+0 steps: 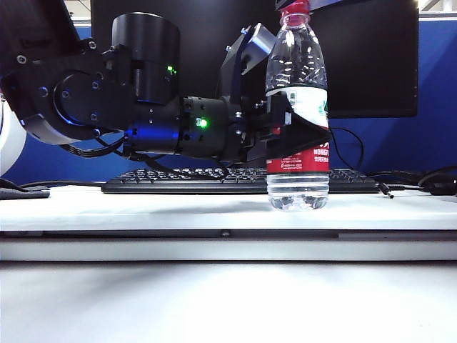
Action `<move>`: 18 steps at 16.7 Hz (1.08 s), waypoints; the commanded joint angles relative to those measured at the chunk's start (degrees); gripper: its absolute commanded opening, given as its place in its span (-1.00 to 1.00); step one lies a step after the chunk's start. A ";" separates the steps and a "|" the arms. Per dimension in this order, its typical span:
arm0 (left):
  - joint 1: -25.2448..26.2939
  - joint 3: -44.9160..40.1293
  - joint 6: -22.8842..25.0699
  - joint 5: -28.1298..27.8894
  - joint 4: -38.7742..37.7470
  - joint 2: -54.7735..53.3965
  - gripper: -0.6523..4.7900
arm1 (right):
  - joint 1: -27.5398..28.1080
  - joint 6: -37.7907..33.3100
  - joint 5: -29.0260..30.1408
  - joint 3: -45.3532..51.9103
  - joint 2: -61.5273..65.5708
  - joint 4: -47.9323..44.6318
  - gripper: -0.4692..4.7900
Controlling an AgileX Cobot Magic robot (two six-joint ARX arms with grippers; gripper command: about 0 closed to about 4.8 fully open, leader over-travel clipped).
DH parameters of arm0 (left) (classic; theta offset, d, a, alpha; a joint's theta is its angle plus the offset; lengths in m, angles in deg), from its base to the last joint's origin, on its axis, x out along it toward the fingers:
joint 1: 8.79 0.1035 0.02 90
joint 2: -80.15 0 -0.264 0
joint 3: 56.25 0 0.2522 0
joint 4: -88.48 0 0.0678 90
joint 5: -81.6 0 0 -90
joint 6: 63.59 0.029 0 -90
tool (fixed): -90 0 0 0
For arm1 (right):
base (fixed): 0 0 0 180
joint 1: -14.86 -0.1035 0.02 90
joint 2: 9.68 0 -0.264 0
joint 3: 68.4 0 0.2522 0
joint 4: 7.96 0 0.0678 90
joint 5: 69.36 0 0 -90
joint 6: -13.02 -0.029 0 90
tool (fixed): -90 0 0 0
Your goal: Unscrew the cap from the plastic bottle on the table.
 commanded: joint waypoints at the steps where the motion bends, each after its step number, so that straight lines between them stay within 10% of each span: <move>1: -0.11 -0.17 0.92 0.85 -1.40 -0.07 0.24 | 7.06 3.04 19.65 0.17 0.44 7.39 -0.30; 18: -0.02 -0.17 1.18 -0.83 -1.66 -0.07 0.24 | 12.79 0.90 29.38 -1.36 -0.48 2.45 -0.29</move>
